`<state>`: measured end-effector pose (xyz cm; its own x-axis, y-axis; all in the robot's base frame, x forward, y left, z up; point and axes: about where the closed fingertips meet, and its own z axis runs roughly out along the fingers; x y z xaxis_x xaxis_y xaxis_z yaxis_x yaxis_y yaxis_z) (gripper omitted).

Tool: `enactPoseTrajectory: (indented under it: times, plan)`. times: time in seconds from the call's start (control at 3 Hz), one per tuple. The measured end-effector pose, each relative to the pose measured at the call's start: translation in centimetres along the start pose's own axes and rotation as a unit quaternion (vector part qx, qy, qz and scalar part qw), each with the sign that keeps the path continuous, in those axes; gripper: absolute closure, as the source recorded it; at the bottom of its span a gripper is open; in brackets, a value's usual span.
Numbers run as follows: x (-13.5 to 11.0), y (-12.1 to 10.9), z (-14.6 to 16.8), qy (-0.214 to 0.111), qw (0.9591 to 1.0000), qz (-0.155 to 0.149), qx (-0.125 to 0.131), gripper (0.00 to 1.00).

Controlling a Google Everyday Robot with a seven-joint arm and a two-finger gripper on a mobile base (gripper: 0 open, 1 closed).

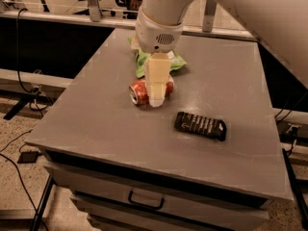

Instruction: Place coke can upright

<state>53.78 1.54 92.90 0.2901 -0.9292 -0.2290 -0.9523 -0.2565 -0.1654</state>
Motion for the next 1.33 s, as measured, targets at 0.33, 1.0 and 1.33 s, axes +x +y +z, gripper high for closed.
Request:
enactPoseTrajectory:
  times: [0.33,1.0,1.33]
  plan:
    - [0.3,-1.7,3.7,0.013,0.9992,0.034,-0.016,0.0]
    - [1.1,-2.3,6.9,-0.013,0.9996,0.027,0.003,0.0]
    - [0.5,-1.6,8.1,-0.027,0.9995,-0.017,0.0,0.02]
